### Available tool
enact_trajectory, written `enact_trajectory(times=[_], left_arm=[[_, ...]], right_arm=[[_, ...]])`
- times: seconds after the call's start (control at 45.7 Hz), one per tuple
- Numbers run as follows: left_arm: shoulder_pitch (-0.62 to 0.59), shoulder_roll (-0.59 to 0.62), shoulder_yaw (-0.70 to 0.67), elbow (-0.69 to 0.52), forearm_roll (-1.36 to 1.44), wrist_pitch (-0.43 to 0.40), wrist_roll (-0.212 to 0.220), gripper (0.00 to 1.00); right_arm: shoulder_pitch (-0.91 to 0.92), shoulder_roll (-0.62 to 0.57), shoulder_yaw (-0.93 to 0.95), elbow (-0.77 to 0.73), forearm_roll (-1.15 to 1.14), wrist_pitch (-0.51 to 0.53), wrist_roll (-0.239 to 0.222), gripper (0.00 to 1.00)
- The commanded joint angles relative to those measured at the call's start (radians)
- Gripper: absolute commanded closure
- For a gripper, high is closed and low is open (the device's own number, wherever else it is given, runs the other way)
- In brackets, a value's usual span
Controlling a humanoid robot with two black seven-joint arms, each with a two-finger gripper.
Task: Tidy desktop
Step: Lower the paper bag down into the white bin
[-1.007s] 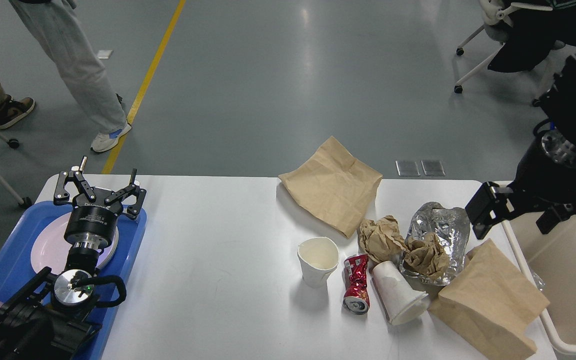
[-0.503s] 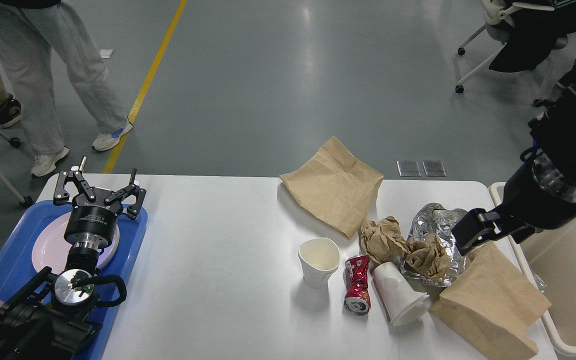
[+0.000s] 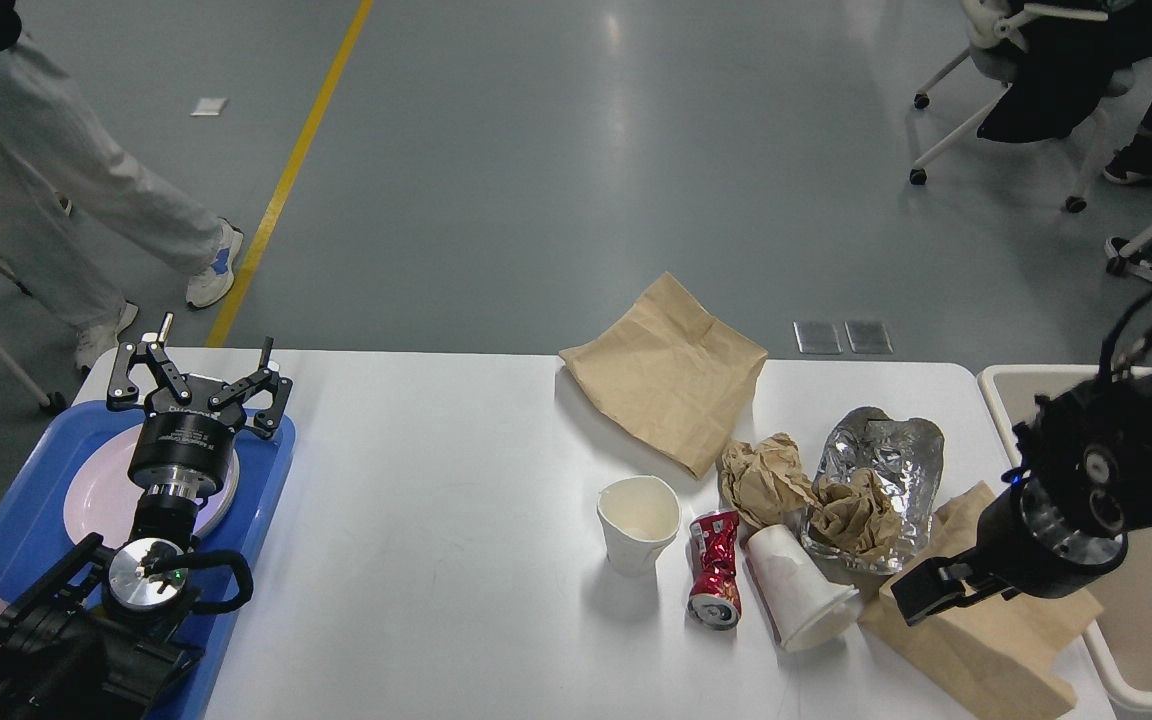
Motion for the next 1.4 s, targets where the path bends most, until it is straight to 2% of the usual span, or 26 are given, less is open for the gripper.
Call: enact_trajectory(times=[0.0, 0.153, 0.306, 0.525, 0.635, 0.744, 0.832, 0.854, 0.941, 1.007, 1.379], left_arm=[[0.0, 0.001, 0.0, 0.0, 0.0, 0.0, 0.0, 0.04], [0.0, 0.0, 0.0, 0.0, 0.0, 0.0, 0.0, 0.04], [0.0, 0.0, 0.0, 0.0, 0.0, 0.0, 0.0, 0.04], [0.0, 0.0, 0.0, 0.0, 0.0, 0.0, 0.0, 0.04], [0.0, 0.0, 0.0, 0.0, 0.0, 0.0, 0.0, 0.04], [0.0, 0.0, 0.0, 0.0, 0.0, 0.0, 0.0, 0.04], [0.0, 0.0, 0.0, 0.0, 0.0, 0.0, 0.0, 0.04], [0.0, 0.0, 0.0, 0.0, 0.0, 0.0, 0.0, 0.04], [0.0, 0.0, 0.0, 0.0, 0.0, 0.0, 0.0, 0.04], [0.0, 0.001, 0.0, 0.0, 0.0, 0.0, 0.0, 0.04], [0.0, 0.0, 0.0, 0.0, 0.0, 0.0, 0.0, 0.04]], right_arm=[[-0.181, 0.054, 0.005, -0.094, -0.031, -0.109, 0.0, 0.0], [-0.344, 0.125, 0.024, -0.278, -0.023, -0.129, -0.001, 0.0], [-0.436, 0.131, 0.036, -0.407, -0.014, -0.131, -0.004, 0.0], [-0.511, 0.132, 0.034, -0.475, -0.008, -0.132, -0.018, 0.0], [-0.528, 0.134, 0.036, -0.501, -0.008, -0.132, -0.024, 0.04], [-0.53, 0.129, 0.036, -0.503, -0.006, -0.134, -0.027, 0.24], [-0.531, 0.131, 0.034, -0.501, -0.008, -0.131, -0.044, 0.45], [-0.533, 0.132, 0.034, -0.501, -0.008, -0.129, -0.053, 0.53], [-0.543, 0.132, 0.034, -0.493, -0.006, -0.112, -0.104, 1.0], [-0.553, 0.134, 0.036, -0.486, -0.006, -0.109, -0.128, 1.0], [-0.542, 0.129, 0.041, -0.45, 0.043, -0.106, -0.125, 1.0]])
